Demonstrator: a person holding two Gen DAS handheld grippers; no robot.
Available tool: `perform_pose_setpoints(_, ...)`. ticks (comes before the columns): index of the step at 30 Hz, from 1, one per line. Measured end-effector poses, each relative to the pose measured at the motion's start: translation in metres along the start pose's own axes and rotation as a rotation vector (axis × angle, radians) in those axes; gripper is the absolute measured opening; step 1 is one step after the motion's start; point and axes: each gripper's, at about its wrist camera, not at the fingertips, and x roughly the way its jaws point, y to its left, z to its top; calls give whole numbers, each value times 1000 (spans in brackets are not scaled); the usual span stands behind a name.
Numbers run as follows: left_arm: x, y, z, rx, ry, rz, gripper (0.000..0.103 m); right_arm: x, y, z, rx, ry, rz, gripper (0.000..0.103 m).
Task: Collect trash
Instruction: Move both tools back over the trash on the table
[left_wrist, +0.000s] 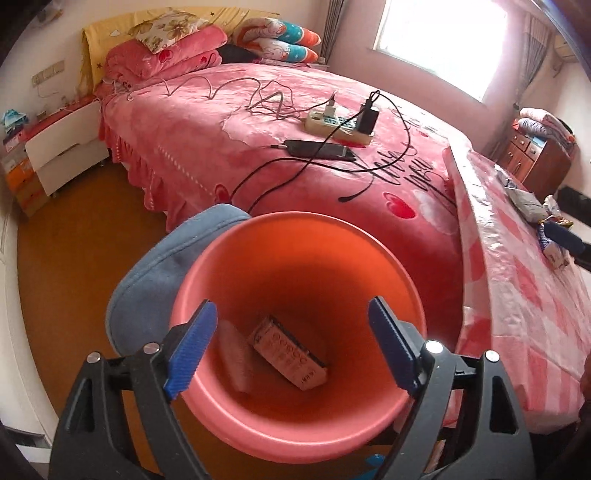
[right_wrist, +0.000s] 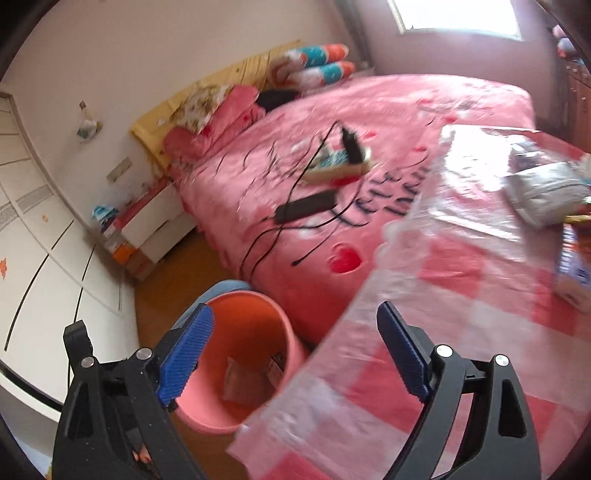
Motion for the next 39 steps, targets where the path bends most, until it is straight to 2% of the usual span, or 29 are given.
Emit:
perform_pose_setpoints(7, -14, -24, -6, 17, -11, -40, 84, -41, -23, -27, -29, -122, -22, 93)
perform_pose_setpoints(10, -25, -37, -10, 32, -26, -51, 84, -59, -28, -38, -58, -169, -28, 97)
perform_pose_setpoints(13, -34, -50, -14, 54, -35, -59, 84, -70, -33, -44, -63, -175, -30, 98)
perform_pose_setpoints(19, -39, -76, -20, 89, 4, -72, 84, -91, -54, -52, -37, -212, -21, 98)
perform_pose_setpoints(25, -36, -104, -19, 151, 54, -70, 84, -110, -83, -59, 3, -238, -57, 98)
perform_pose_setpoints(33, -43, -157, 9, 241, 32, -109, 84, -139, -127, -61, 83, -266, -111, 98)
perform_pose_setpoints(39, -30, -224, 56, 316, 19, -172, 84, -152, -157, -60, 116, -241, -185, 98)
